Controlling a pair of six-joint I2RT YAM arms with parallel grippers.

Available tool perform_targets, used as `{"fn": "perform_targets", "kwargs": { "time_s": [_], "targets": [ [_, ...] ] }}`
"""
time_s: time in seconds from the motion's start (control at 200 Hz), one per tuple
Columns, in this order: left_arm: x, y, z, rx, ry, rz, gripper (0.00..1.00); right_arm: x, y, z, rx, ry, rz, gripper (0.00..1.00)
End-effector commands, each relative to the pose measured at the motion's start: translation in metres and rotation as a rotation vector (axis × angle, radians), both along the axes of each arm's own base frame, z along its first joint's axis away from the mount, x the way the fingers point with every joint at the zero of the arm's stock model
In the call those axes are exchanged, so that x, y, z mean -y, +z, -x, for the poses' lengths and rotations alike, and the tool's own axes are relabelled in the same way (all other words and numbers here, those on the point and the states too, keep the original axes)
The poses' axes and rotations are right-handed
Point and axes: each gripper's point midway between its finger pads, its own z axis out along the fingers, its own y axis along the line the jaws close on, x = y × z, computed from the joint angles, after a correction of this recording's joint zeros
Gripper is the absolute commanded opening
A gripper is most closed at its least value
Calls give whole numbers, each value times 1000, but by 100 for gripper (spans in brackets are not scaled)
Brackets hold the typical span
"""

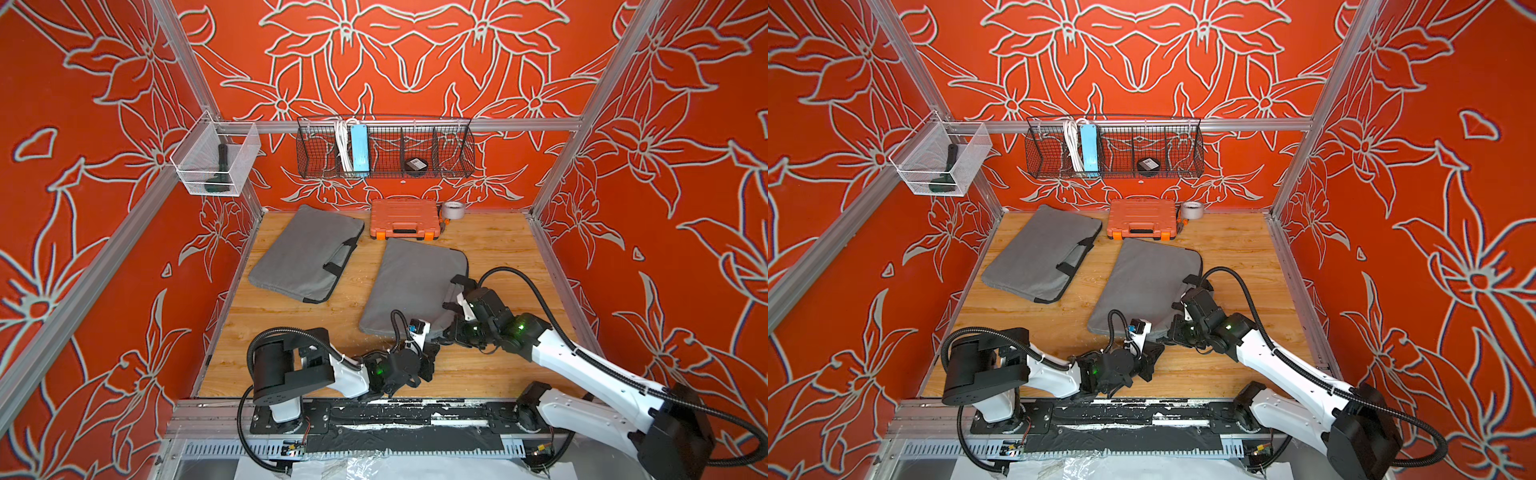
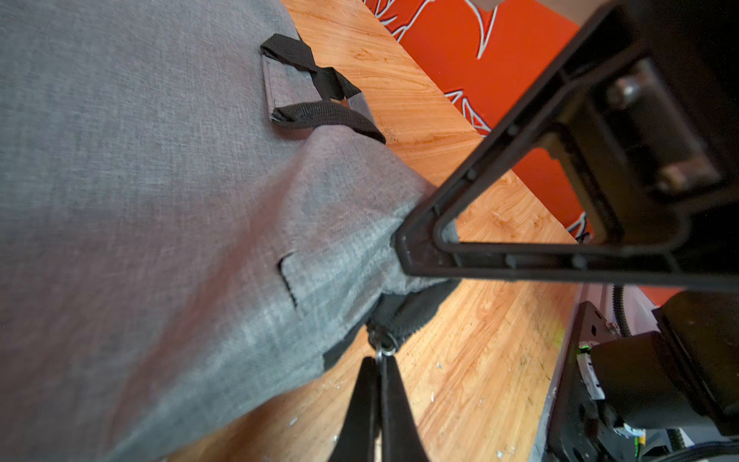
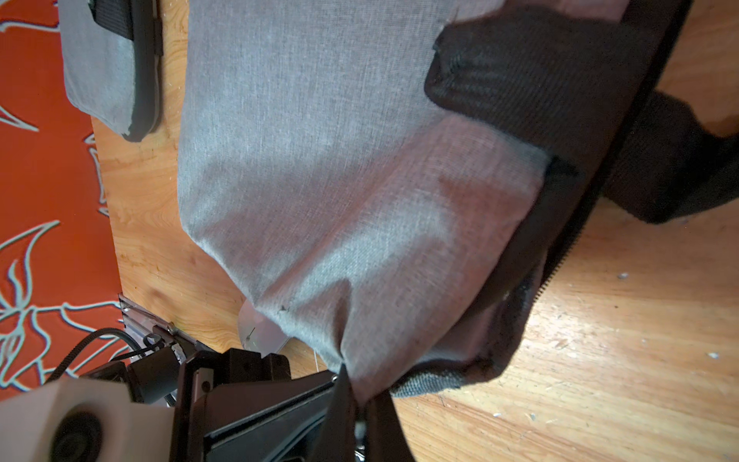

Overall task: Put the mouse into the laptop bag
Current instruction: Unzip the zipper on the zippered laptop bag.

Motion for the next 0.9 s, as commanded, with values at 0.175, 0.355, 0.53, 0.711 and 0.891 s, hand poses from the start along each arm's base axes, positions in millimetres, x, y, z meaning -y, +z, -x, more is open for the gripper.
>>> {"fn": "perform_targets", "kwargs": {
  "time_s": [0.175, 0.355, 0.53, 0.711, 0.891],
  "targets": [
    [-10, -42, 26, -87, -160, -224, 0, 9, 14, -18, 119, -30, 32, 0],
    [-4, -29, 25, -71, -174, -218, 0, 16, 8, -12, 120, -30, 48, 33],
    [16, -6, 26, -55, -222, -172, 0, 14, -4, -1, 79, -41, -5, 47],
    [34, 6, 24, -53, -238, -151, 0, 20, -23, 11, 15, -90, -20, 60],
    [46, 10, 24, -54, -260, -137, 0, 24, -29, 18, 22, -119, -57, 65]
  ]
}}
